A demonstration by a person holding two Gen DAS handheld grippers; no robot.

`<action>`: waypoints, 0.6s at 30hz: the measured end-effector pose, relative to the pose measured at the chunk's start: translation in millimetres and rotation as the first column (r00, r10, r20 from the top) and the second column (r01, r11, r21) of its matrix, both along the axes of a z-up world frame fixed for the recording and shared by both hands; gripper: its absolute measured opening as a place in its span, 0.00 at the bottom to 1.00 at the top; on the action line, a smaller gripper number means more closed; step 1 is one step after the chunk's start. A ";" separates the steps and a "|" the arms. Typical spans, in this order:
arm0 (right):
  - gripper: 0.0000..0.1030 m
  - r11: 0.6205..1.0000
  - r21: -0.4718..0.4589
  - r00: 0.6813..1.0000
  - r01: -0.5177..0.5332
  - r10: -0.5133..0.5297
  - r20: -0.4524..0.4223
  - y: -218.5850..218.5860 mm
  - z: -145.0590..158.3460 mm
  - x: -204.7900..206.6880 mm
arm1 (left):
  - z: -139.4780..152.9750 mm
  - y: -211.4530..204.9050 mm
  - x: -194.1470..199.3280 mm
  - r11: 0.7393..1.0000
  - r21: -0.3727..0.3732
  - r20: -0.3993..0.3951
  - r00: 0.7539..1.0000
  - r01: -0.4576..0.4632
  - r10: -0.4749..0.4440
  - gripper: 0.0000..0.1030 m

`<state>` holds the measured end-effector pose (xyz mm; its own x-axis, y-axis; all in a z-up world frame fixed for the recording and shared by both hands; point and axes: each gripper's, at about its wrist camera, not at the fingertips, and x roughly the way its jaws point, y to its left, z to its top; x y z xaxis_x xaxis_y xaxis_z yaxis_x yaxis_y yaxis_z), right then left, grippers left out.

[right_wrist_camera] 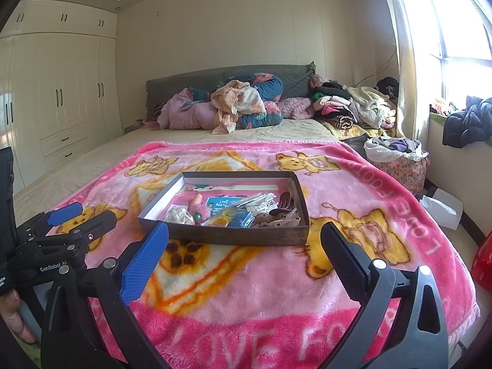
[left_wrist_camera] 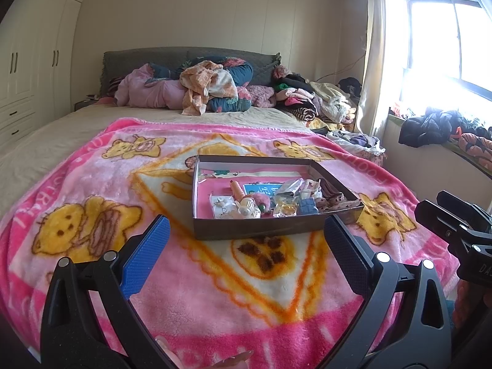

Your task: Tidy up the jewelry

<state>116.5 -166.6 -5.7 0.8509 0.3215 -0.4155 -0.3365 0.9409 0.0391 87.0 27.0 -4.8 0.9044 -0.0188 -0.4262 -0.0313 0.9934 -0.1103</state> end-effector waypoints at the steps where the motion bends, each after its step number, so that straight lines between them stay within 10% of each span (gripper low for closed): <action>1: 0.94 1.000 0.000 1.000 0.000 0.000 0.000 0.4 -0.1 0.0 | 0.3 0.0 -0.7 1.000 0.000 0.000 1.000 0.000 0.000 0.89; 18: 0.94 1.000 0.001 1.000 0.001 -0.001 0.002 -0.2 -0.9 -0.6 | 0.5 0.3 -2.1 1.000 0.001 0.002 1.000 -0.001 0.001 0.89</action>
